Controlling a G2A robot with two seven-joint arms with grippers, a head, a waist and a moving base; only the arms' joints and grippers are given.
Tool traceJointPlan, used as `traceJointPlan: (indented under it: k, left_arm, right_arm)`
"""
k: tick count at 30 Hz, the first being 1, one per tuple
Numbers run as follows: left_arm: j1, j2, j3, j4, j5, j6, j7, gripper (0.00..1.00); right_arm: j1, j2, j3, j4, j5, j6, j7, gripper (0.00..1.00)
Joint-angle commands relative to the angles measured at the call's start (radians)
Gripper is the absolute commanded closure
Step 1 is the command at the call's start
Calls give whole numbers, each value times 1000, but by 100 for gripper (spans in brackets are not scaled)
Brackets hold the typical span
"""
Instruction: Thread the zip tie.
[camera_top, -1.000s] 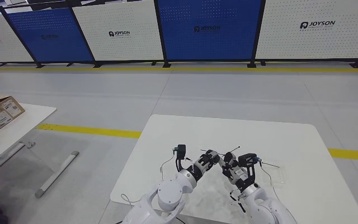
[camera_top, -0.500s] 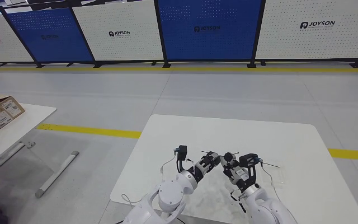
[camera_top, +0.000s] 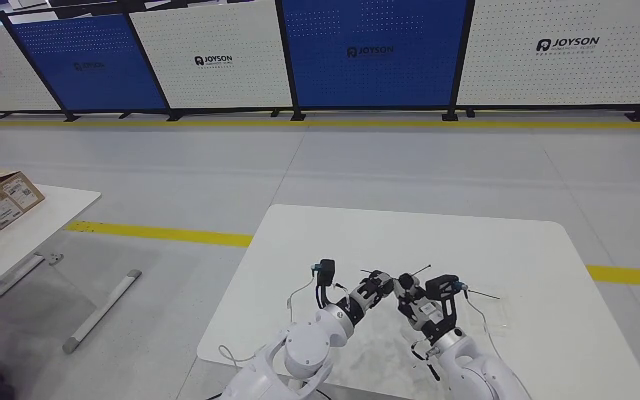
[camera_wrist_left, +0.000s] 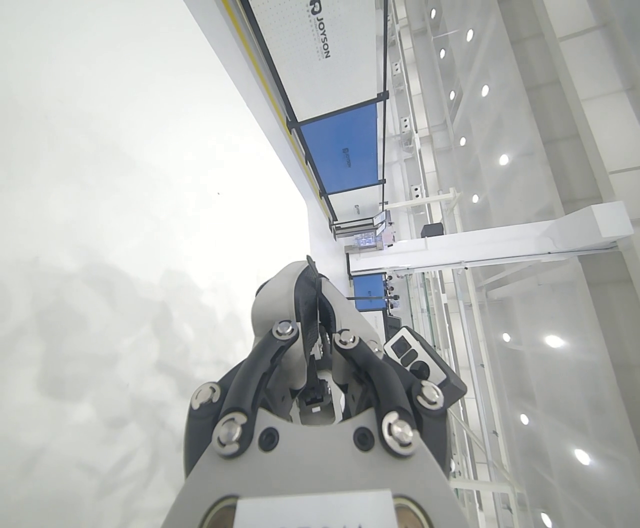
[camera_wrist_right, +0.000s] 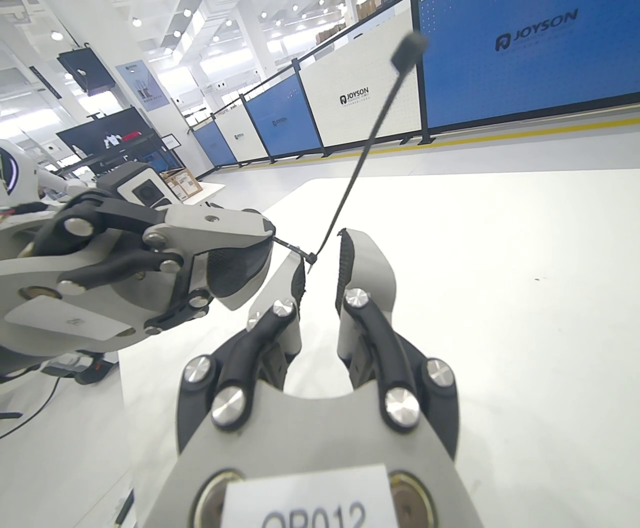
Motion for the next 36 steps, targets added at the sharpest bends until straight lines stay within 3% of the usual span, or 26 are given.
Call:
traceJointPlan:
  k: [1, 36]
  left_arm:
    - [0, 0, 0, 0, 1, 0, 1, 100]
    - [17, -2, -15, -23, -25, -53, 17, 100]
  right_arm:
    - [1, 0, -1, 2, 3, 3, 1, 100]
    - [12, 5, -15, 18, 21, 0, 7, 100]
